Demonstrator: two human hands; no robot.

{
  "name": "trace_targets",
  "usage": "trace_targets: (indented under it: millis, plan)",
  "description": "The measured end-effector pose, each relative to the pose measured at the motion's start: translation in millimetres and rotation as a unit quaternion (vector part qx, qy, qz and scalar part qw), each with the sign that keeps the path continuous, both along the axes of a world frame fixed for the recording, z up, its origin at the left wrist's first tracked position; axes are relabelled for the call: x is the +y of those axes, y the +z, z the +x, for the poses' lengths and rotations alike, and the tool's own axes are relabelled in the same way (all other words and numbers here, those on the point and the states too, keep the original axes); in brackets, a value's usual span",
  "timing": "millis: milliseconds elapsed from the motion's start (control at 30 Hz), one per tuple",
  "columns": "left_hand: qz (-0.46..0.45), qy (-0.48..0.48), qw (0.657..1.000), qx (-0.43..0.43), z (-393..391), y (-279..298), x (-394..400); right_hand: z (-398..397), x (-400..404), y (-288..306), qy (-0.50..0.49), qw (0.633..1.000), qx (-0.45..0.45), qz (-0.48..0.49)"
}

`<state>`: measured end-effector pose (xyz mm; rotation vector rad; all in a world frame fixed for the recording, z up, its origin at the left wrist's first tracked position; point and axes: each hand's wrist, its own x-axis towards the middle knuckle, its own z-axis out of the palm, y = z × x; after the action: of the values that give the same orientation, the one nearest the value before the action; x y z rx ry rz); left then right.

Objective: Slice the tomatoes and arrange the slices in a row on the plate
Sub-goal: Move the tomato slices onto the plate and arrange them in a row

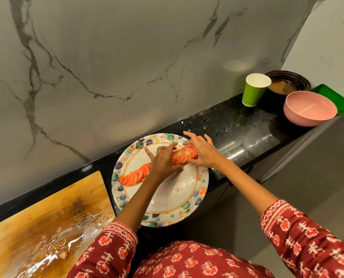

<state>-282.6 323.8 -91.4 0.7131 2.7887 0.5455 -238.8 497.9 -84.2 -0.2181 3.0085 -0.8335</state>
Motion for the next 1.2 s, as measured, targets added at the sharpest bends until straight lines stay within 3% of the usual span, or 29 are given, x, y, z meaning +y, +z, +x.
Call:
trace_targets:
  millis: [433, 1200]
  plan:
    - [0.01, -0.013, 0.999, 0.041, 2.7, -1.2, 19.1, 2.3, 9.0, -1.9, -0.025, 0.999, -0.02, -0.038]
    - [-0.015, -0.031, 0.999, 0.022, -1.3, 9.0, 31.3, -3.1, 24.6, -0.1, -0.04, 0.997, -0.024, -0.059]
